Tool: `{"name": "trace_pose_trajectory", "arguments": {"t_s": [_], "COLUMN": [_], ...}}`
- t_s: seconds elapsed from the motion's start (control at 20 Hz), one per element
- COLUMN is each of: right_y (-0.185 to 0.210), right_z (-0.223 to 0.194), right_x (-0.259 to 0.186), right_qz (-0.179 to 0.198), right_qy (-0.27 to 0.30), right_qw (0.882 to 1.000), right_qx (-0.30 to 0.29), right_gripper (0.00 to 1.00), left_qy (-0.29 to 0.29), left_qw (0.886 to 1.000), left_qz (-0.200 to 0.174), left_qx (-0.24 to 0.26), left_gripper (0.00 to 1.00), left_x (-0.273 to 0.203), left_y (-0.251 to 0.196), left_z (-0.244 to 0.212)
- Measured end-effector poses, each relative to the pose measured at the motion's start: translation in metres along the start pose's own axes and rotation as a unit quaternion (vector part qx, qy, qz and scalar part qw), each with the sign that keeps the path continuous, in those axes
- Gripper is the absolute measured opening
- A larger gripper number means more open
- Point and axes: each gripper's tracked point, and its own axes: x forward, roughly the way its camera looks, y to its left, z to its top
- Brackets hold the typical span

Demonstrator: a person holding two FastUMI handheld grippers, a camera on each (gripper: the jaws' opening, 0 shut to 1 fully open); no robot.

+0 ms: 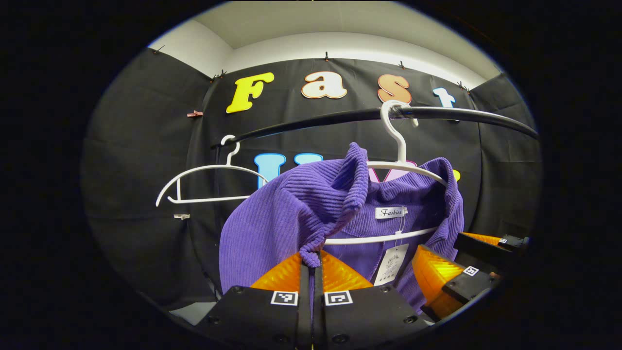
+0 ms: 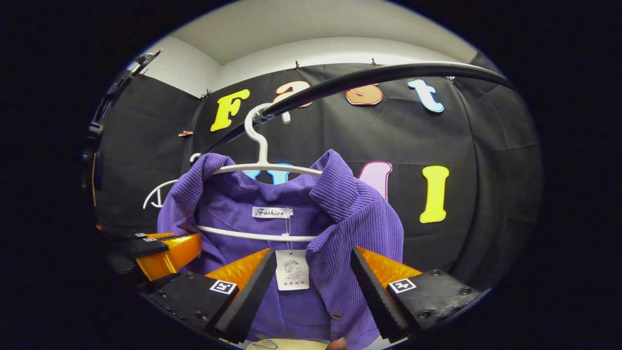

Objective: Grasp the clothes on the hanger with both hands and then place them into the laundry hamper below.

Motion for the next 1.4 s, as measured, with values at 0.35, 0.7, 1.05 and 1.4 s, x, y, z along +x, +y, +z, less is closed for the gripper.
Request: {"name": "trace_pose_trajectory", "arguments": {"t_s": [0.35,0.7,1.05,1.4], "right_y": [-0.049,-0.103,-0.134,-0.153], "right_z": [-0.027,0.021,0.079,0.077], "right_x": [0.04,0.011,0.006,0.027], "right_qz": [-0.099,-0.141,-0.182,-0.195], "right_qy": [0.029,-0.037,-0.1,-0.112], "right_qw": [0.995,0.987,0.973,0.968], "right_qx": [-0.009,-0.074,-0.103,-0.113], "right_gripper": [0.42,0.06,0.09,0.07], "left_qy": [0.002,-0.013,-0.051,-0.044], "left_qw": [1.0,0.999,0.998,0.998], "left_qz": [-0.006,-0.01,0.023,0.022], "left_qx": [0.018,0.045,0.041,0.045], "left_gripper": [0.05,0.05,0.05,0.05], "left_x": [-0.004,-0.015,-0.016,0.006], "left_y": [0.008,0.019,0.057,0.076], "left_z": [0.001,0.017,0.069,0.071]}}
